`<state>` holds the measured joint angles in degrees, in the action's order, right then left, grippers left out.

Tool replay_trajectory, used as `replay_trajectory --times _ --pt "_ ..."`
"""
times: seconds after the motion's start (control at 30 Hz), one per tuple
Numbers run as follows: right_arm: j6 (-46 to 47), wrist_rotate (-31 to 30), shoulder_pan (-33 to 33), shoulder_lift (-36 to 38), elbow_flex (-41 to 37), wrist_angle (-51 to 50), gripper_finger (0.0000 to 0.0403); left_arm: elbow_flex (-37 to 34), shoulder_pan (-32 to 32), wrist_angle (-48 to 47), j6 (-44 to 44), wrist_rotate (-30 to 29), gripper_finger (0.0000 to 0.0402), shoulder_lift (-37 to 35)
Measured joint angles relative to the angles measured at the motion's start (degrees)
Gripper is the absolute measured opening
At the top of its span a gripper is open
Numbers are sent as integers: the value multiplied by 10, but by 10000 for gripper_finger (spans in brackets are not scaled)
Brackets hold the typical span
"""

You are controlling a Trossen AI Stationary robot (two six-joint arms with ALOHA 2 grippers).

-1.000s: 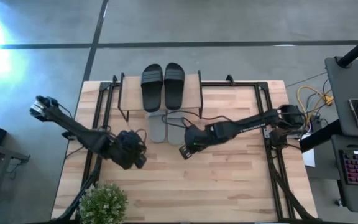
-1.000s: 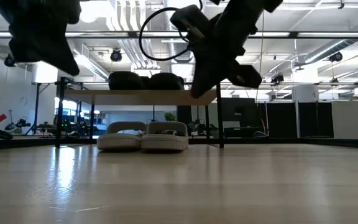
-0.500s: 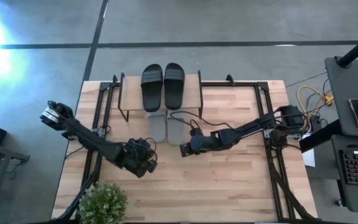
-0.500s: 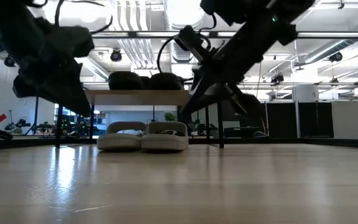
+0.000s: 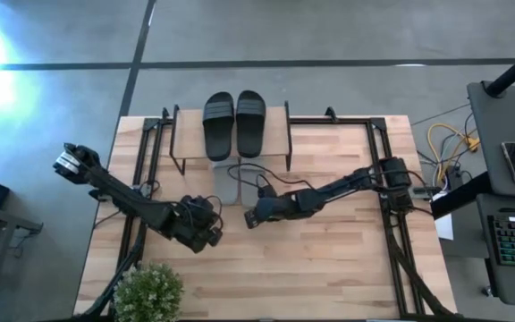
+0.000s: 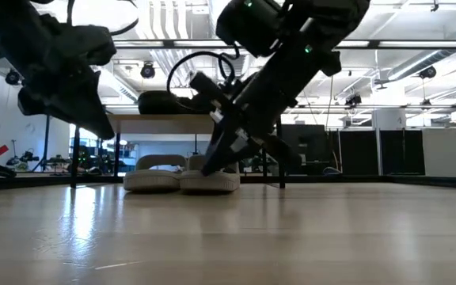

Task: Pick and place slides into the shelf
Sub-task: Adjust the gray slides under the shelf

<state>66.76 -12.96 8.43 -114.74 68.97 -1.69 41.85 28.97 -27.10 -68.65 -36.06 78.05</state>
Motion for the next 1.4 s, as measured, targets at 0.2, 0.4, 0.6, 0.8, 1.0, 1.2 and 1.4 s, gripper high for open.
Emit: replay_trajectory --times 0.2,0.4,0.6,0.8,1.0,1.2,1.4 --pt "-10 -21 -4 -17 1 -13 8 2 2 -55 0 2 0 -31" --pt "-33 -19 -34 -31 -3 -9 8 -3 2 -105 0 -13 0 -66" --pt "-85 -43 -80 -30 5 -9 8 -9 0 -120 1 -20 0 -83" --pt "-128 -30 -117 -29 29 -9 8 -15 -1 -120 1 -24 0 -80" --pt "-172 25 -108 -24 59 -24 8 -24 -13 -98 1 -21 0 -64" --pt "-171 42 -57 10 59 -69 8 -62 -23 57 103 -20 0 -36" --pt "-108 15 -16 71 44 -115 8 -68 -24 168 239 -20 0 27"
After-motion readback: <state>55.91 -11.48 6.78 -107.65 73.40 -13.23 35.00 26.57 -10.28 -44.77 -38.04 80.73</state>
